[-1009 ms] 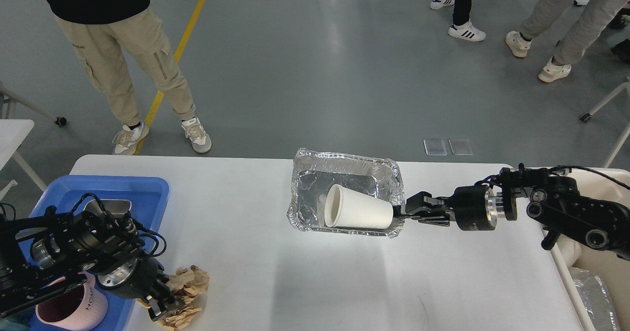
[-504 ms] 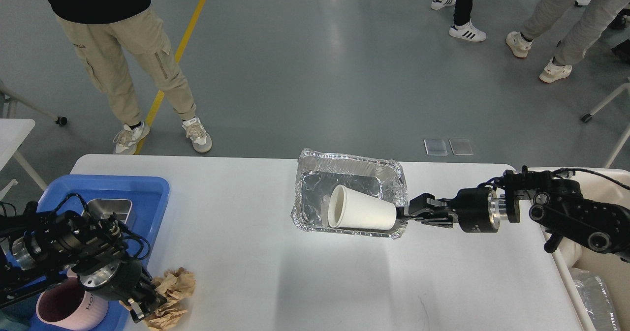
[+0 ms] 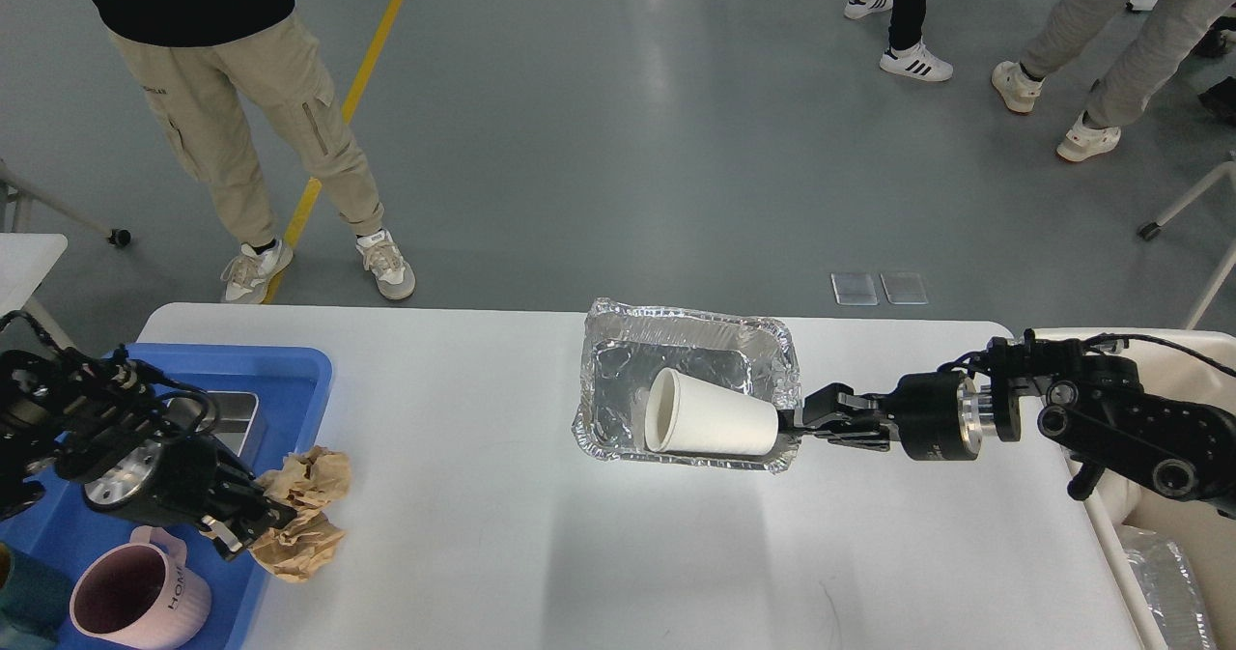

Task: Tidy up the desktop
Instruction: 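Reach the left gripper down to the crumpled brown paper and grasp it, then lift the brown paper with the left gripper and carry it toward the foil tray, then lower the brown paper into the held foil tray beside the cup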

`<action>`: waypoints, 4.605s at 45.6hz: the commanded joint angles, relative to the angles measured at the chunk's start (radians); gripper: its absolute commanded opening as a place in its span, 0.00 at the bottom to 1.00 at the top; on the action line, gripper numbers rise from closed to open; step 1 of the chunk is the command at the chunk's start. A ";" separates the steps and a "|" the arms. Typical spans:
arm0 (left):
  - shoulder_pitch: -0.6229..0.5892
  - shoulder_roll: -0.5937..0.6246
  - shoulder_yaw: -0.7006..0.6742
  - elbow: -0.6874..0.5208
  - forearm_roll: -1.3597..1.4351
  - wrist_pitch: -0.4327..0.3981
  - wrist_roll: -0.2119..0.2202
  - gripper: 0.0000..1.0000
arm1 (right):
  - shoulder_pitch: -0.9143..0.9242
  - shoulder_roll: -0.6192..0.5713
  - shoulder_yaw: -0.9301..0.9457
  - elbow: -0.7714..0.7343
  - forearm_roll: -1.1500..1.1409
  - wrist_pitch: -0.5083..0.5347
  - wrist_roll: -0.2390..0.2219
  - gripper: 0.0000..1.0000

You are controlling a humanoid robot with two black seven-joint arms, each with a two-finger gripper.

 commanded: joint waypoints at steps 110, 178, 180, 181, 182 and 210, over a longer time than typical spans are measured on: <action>-0.667 -0.109 -0.046 -0.021 -0.104 -0.179 0.026 0.01 | 0.043 0.000 -0.034 0.020 -0.005 0.002 -0.005 0.00; -0.754 -0.828 0.026 0.176 -0.038 -0.279 0.062 0.08 | 0.048 -0.036 -0.029 0.045 -0.005 0.000 0.000 0.00; -0.753 -0.837 0.026 0.182 -0.038 -0.279 0.062 0.08 | 0.048 -0.036 -0.028 0.046 -0.005 0.000 0.000 0.00; -0.753 -0.840 0.026 0.185 -0.038 -0.279 0.062 0.08 | 0.048 -0.037 -0.028 0.049 -0.005 0.000 0.000 0.00; -0.753 -0.847 0.026 0.188 -0.038 -0.279 0.062 0.08 | 0.048 -0.037 -0.028 0.049 -0.005 0.000 0.000 0.00; -0.750 -0.891 0.065 0.214 -0.047 -0.276 0.070 0.24 | 0.046 -0.053 -0.020 0.051 -0.003 0.000 0.001 0.00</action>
